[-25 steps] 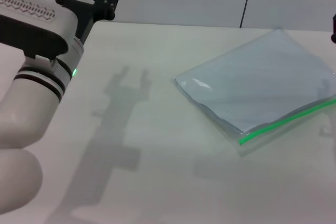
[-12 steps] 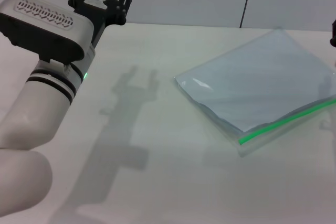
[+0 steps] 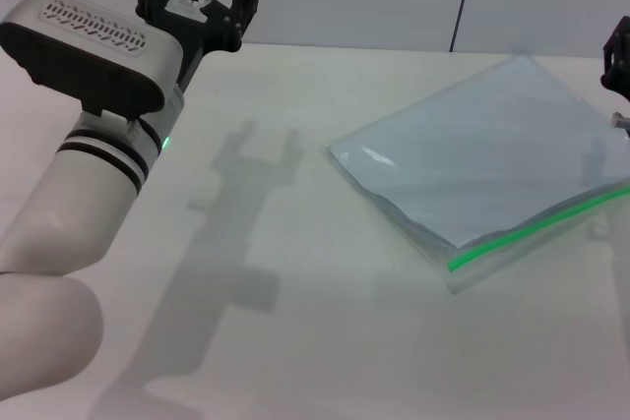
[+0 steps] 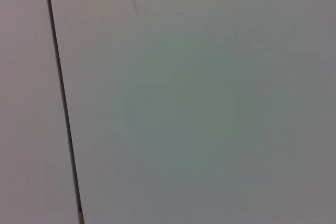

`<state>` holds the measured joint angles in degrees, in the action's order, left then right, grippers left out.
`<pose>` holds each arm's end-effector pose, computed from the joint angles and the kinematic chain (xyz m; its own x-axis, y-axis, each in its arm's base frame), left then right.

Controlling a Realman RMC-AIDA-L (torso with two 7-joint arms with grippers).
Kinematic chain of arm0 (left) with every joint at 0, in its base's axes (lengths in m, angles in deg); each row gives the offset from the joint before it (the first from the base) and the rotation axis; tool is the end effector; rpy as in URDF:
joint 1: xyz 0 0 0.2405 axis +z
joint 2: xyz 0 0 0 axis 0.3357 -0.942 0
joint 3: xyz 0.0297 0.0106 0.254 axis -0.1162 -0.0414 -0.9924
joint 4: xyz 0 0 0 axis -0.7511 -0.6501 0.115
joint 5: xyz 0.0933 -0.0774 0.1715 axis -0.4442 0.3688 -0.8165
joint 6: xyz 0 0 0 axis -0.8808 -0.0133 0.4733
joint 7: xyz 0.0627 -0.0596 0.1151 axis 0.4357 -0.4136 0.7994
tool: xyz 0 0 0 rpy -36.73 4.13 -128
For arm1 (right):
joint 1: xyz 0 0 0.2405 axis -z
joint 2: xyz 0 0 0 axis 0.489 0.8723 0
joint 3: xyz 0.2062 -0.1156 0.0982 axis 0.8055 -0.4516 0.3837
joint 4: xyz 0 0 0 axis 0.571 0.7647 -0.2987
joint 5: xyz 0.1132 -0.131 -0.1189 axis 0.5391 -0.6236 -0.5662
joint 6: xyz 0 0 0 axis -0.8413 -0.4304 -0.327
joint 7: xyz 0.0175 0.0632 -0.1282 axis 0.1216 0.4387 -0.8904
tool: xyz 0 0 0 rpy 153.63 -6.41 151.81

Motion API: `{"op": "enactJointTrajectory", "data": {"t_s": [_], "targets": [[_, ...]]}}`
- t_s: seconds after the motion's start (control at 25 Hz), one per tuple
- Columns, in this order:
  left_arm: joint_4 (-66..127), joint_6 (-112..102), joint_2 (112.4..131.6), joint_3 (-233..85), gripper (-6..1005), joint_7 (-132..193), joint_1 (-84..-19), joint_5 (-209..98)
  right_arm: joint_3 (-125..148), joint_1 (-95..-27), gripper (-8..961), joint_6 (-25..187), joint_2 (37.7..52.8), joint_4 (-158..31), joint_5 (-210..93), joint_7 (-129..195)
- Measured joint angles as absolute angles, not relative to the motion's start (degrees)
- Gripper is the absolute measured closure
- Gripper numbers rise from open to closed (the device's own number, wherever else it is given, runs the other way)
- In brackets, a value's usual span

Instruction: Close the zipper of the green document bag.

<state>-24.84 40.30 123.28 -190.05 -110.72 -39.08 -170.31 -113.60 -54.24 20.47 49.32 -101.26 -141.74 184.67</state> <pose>-0.1912 0.3788 -0.0167 0.8483 -0.1637 0.5035 0.4741 -0.1885 -0.8600 0.2617 0.3744 -0.0218 0.6307 0.0065 -0.7760 -0.7742 0.0739 -0.6286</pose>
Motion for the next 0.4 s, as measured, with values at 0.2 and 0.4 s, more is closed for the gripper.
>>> {"op": "enactJointTrajectory", "data": {"t_s": [0.2, 0.4], "targets": [[-24.4, 40.3, 123.27, -189.7, 374, -110.8, -39.1, -170.3, -114.1, -54.4, 490, 20.5, 49.21, -101.2, -141.7, 184.6], [-24.2, 40.3, 123.27, -189.6, 366, -110.8, -39.1, -170.1, -114.3, -54.4, 488, 20.1, 49.19, -101.2, -141.7, 184.5]]}}
